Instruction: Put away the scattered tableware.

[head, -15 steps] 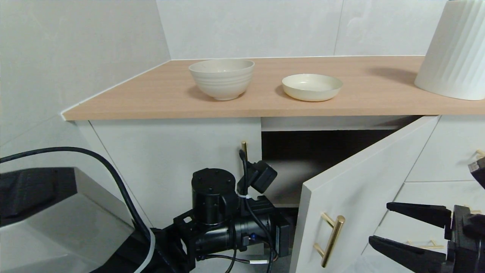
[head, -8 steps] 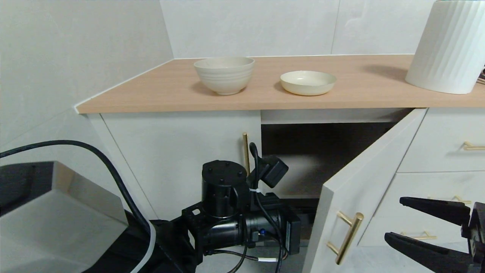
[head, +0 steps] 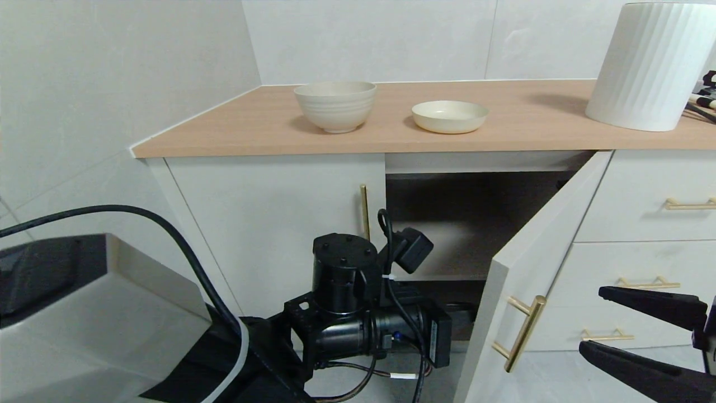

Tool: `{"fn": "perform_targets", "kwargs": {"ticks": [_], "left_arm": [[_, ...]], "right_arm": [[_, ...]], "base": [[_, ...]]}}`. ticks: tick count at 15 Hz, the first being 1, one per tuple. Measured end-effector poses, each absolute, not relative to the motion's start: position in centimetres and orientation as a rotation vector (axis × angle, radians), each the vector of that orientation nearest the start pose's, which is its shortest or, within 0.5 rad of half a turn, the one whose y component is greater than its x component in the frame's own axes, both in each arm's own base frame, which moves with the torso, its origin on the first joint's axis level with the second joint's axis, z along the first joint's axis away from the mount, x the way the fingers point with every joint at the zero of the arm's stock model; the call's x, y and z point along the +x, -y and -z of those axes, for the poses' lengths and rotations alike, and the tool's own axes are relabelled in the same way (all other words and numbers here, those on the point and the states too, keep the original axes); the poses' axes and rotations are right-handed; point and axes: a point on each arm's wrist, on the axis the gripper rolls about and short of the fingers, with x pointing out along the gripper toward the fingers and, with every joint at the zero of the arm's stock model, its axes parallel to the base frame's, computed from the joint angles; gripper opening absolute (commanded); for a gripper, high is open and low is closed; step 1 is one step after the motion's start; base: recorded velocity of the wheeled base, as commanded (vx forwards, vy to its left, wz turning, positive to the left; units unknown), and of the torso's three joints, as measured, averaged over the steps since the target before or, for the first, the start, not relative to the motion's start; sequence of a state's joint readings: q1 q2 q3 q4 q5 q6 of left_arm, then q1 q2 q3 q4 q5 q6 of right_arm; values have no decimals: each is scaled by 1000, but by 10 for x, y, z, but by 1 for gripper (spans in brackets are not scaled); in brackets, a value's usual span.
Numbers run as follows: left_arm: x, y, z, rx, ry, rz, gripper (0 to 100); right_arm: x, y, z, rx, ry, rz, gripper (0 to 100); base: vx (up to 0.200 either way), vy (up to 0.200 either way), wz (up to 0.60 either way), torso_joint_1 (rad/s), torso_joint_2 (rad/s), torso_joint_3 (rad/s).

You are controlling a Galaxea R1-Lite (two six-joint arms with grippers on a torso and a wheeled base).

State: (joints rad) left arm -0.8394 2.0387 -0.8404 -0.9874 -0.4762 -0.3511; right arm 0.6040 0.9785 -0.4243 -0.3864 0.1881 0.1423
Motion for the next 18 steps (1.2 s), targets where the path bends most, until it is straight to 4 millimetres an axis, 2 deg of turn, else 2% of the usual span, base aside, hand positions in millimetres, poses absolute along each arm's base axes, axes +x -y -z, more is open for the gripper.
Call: {"fn": "perform_targets", "kwargs": {"ticks": [2, 4, 8, 11, 15, 18], "left_arm": [[239, 283, -112, -255, -461, 1253, 0], [244, 287, -115, -254, -476, 1236, 0], [255, 301, -123, -254, -464, 1207, 0], [256, 306, -120, -250, -471, 1203, 0], [247, 316, -118, -241, -473, 1209, 0], [227, 335, -121, -228, -477, 1270, 0]], "right_arm": [[97, -72, -206, 101, -216, -775, 100], [98, -71, -208, 104, -204, -769, 100], [100, -65, -222, 121, -147, -722, 100], [100, -62, -229, 131, -113, -700, 100], [99, -60, -242, 144, -65, -698, 100], [98, -60, -256, 168, -23, -703, 100]], "base": [[0, 0, 0, 0, 0, 0], [-200, 0, 0, 10, 7, 2], [0, 0, 0, 0, 0, 0], [0, 0, 0, 0, 0, 0], [0, 0, 0, 0, 0, 0], [0, 0, 0, 0, 0, 0]]}}
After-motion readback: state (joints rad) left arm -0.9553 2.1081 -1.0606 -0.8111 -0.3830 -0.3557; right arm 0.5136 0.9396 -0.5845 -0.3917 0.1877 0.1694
